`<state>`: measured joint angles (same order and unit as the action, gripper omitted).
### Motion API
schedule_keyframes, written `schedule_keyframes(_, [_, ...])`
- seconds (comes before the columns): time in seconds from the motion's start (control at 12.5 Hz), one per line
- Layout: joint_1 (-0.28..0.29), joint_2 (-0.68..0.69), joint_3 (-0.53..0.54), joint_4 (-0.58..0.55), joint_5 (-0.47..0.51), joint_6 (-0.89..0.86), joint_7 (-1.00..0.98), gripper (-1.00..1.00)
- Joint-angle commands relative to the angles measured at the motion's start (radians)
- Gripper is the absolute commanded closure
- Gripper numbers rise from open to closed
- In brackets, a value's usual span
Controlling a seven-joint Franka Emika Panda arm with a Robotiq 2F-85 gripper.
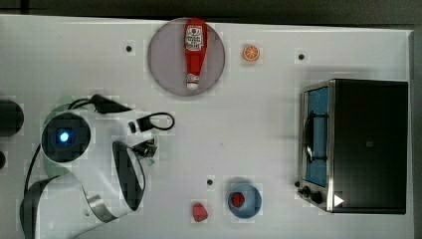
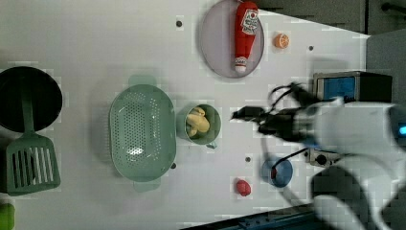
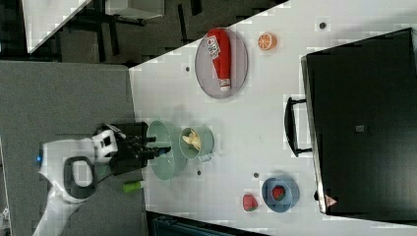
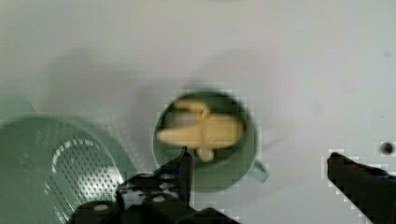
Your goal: Pick Banana and place it in mug.
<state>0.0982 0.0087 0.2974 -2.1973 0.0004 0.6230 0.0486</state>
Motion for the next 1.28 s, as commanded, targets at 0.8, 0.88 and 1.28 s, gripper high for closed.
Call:
schedule_keyframes(0.8, [-0.073,-0.159,-0.379,0.453,-0.015,-0.603,0.038,-1.00])
schedule_keyframes(0.88, [-0.073,-0.157,-0.380,0.452,-0.015,-0.589,0.038,-1.00])
schedule_keyframes(1.28, [-0.072,-0.144,-0.380,0.446,-0.015,-0.576,0.038,-1.00])
